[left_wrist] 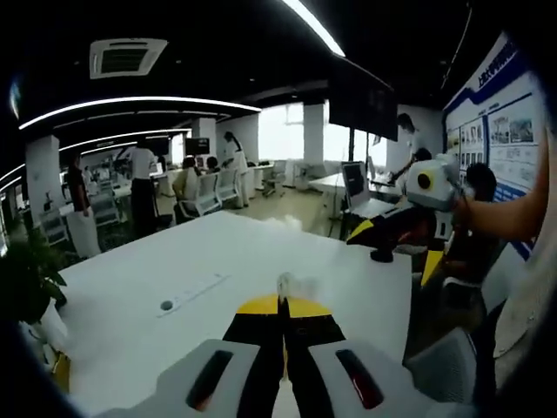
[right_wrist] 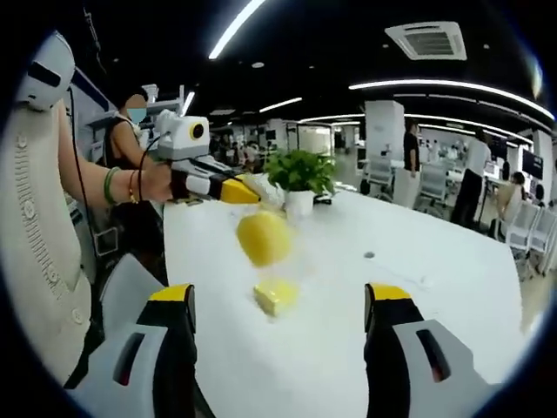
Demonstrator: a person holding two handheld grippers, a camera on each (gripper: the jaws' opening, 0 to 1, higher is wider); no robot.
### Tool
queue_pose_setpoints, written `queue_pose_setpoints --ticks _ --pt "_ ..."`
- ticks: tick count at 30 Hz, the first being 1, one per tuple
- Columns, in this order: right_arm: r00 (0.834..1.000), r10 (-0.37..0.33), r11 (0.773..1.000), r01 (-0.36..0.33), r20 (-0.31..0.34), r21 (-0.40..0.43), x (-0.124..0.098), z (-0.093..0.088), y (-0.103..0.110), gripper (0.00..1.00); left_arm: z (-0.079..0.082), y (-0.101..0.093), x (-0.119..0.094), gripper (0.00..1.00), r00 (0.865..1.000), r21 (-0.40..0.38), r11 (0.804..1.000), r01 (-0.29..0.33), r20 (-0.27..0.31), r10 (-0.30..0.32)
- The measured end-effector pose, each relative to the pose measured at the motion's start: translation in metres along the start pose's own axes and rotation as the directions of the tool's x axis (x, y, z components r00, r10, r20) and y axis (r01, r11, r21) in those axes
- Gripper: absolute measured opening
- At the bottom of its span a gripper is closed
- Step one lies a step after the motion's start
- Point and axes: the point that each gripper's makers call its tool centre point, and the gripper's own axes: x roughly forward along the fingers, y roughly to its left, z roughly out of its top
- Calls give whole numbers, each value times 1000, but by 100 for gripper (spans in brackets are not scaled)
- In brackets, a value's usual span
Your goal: Compare the silicone blocks by pressing each to a similar depth, holding the contact briefly, and releasing to observe deformation and rebound differences across the visible hardness samples.
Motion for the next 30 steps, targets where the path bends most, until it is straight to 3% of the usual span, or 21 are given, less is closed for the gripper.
queue_pose_setpoints --ticks 10,18,30 --pt "998 56 994 -59 -39 -91 20 27 -6 73 28 -9 -8 0 996 4 997 77 47 -77" --pt "990 116 982 -126 -79 -138 46 36 -4 71 30 -15 -4 0 991 14 992 126 36 -126" --pt "963 235 953 -255 -135 -163 88 37 12 63 30 -11 3 0 984 1 985 174 33 -174"
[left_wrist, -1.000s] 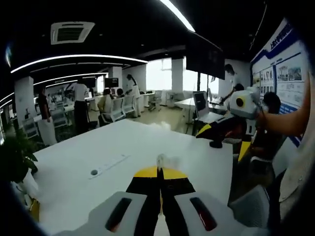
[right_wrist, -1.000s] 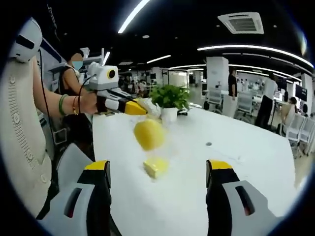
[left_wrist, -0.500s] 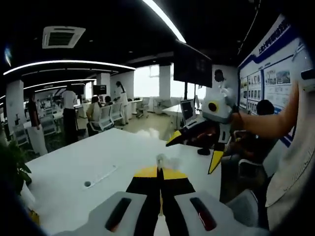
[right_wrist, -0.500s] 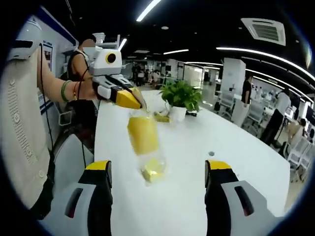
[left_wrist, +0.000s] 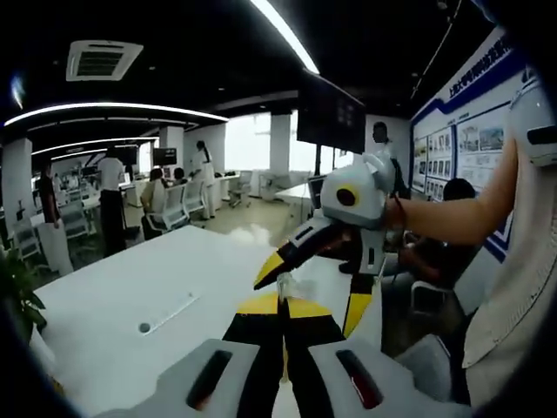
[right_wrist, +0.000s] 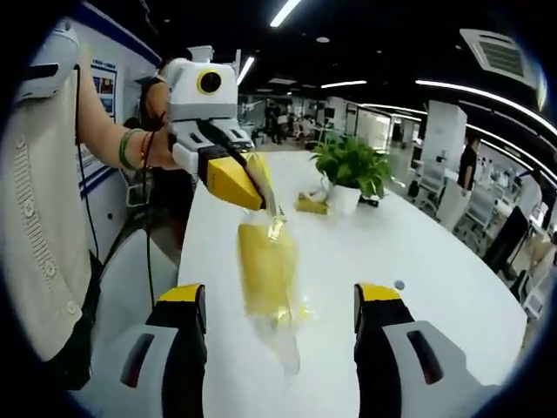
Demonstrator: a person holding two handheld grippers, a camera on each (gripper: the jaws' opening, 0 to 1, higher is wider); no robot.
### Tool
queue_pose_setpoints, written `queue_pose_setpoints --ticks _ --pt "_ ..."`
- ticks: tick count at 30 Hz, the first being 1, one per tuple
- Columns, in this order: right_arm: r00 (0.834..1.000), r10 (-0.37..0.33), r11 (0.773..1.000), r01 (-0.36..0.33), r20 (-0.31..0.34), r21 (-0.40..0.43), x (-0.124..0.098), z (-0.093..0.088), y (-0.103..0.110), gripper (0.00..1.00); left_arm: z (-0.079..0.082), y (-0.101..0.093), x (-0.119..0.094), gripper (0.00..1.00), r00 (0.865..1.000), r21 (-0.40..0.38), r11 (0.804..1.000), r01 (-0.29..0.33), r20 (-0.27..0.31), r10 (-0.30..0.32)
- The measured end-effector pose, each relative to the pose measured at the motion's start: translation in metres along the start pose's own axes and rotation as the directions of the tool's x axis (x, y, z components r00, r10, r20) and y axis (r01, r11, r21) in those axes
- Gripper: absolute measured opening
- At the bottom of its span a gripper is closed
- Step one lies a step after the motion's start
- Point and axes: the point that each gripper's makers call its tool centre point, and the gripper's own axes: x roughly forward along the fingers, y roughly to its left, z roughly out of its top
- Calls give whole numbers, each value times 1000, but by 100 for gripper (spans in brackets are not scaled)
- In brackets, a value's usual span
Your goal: Compare the silicone blocks by pressing each to a similar depth, holding the contact briefly, and releasing to observe deformation and rebound differences across the visible hardness samples.
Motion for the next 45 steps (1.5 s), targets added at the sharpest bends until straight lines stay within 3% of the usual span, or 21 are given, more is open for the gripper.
queue_pose_setpoints --ticks 6,20,28,35,38,45 --pt "999 45 999 -45 -17 -22 20 0 0 63 0 3 3 0 1000 5 1000 9 0 -9" --pt "993 116 992 -117 -26 -46 42 4 1 60 1 7 6 0 1000 6 1000 24 4 -24" --pt "989 141 987 -144 -38 -73 48 4 5 48 2 3 7 0 999 15 999 32 10 -32" --pt "990 141 986 -143 -28 -84 49 5 8 43 5 -4 6 0 999 13 999 46 22 -46" --pt "989 145 985 -147 -23 -91 50 8 12 32 6 -5 4 0 999 16 999 39 28 -40" --pt "990 138 987 -139 -26 -81 48 11 17 28 7 -10 -2 0 999 28 999 41 29 -41"
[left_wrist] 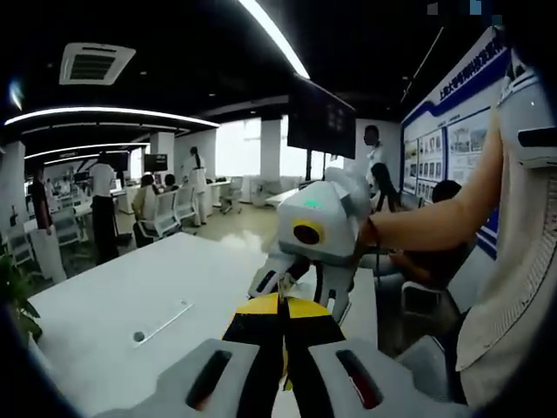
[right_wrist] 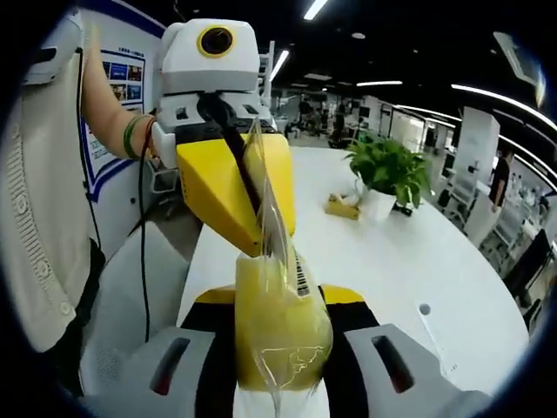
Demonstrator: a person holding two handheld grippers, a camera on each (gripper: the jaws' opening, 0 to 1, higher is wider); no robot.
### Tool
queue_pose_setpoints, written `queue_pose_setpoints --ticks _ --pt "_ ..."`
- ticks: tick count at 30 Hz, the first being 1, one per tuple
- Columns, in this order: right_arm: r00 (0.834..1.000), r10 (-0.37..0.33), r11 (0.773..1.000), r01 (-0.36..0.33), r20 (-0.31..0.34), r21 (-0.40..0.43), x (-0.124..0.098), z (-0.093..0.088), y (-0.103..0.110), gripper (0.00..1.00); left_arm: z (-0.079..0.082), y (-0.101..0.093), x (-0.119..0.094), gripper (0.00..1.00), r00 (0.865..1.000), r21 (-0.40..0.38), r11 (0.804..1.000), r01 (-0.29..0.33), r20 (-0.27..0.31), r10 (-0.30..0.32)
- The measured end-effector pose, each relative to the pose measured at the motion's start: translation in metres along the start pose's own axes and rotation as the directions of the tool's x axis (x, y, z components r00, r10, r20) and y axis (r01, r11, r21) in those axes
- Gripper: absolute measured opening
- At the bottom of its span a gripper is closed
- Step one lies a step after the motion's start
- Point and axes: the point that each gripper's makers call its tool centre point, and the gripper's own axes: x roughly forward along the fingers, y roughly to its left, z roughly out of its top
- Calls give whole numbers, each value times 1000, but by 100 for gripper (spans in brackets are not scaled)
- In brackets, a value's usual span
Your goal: Compare the silicone blocks by pressing each to a similar depth, holding the contact briefly, and releasing to observe deformation and rebound differences across the visible hardness samples.
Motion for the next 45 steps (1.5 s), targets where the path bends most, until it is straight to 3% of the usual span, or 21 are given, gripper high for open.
queue_pose_setpoints --ticks 2,7,10,14,19,20,24,26,45 --pt "1000 3 1000 -3 -9 17 0 0 2 27 0 -1 -2 0 1000 3 1000 -3 4 3" --pt "999 -37 999 37 -4 -33 0 5 3 24 3 -5 -8 0 1000 -2 1000 -11 26 11" --pt "1000 -20 999 21 -23 26 -1 6 9 21 6 -7 -10 0 999 2 1000 -13 31 12" --pt "999 -1 1000 2 -45 24 -3 6 14 16 5 -9 -10 0 1000 9 1000 -9 28 9" --pt "997 -7 998 11 -70 58 -6 2 17 13 6 -13 -9 0 1000 7 1000 -8 29 7" --pt "997 -36 998 38 -62 40 -7 4 15 12 6 -14 -9 0 999 11 1000 -9 31 9" --pt "996 -10 996 17 -86 84 -9 1 21 12 7 -17 -8 0 1000 21 1000 -7 22 7" --pt "997 -36 998 40 -73 50 -9 2 19 12 7 -18 -8 0 1000 24 1000 -5 22 5" --pt "998 -15 996 20 -60 82 -13 3 27 12 9 -29 -7 0 1000 43 999 6 1 -7"
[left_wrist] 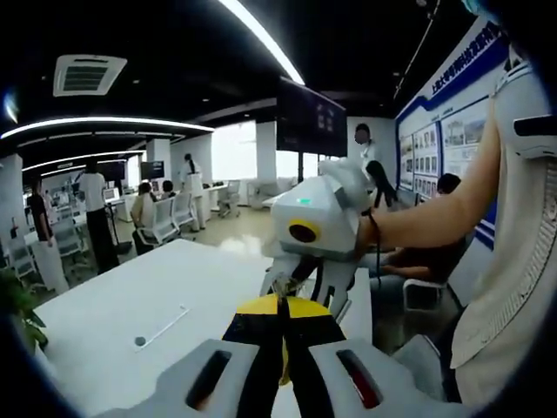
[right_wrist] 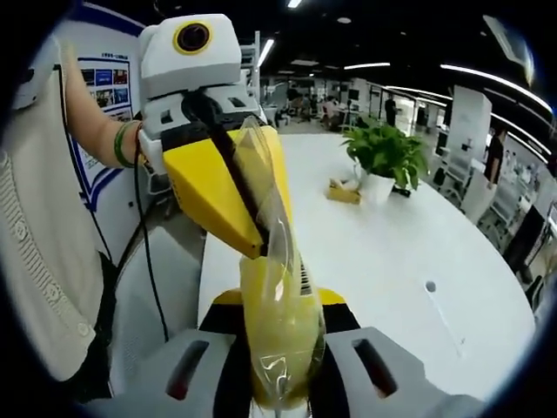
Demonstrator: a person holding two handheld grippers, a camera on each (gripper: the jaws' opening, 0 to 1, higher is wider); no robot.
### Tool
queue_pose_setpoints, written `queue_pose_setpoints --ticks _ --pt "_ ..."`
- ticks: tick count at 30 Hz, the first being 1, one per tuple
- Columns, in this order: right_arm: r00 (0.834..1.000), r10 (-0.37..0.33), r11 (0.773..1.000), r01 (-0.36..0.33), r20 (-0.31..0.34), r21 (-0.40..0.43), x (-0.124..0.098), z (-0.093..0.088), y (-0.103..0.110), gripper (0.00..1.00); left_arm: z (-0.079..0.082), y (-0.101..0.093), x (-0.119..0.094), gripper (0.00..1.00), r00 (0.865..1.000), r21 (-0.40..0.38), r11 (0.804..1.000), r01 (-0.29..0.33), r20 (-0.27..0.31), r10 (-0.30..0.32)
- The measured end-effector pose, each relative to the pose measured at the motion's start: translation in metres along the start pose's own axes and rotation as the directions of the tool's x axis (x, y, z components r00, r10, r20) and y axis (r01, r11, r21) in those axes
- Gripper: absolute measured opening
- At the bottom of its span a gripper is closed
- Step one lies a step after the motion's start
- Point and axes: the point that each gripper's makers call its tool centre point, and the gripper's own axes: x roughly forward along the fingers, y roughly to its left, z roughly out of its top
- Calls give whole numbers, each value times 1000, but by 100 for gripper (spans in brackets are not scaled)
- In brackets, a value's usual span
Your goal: Compare the silicone blocks by pressing each to a similar depth, holding the contact briefly, and releasing to observe deformation and rebound differences across the visible hardness samples.
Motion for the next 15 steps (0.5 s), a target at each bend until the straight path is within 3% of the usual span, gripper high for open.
queue_pose_setpoints --ticks 15 --pt "1000 4 1000 -4 -8 -8 2 -3 2 11 -3 -1 -1 0 1000 -10 1000 4 0 -4"
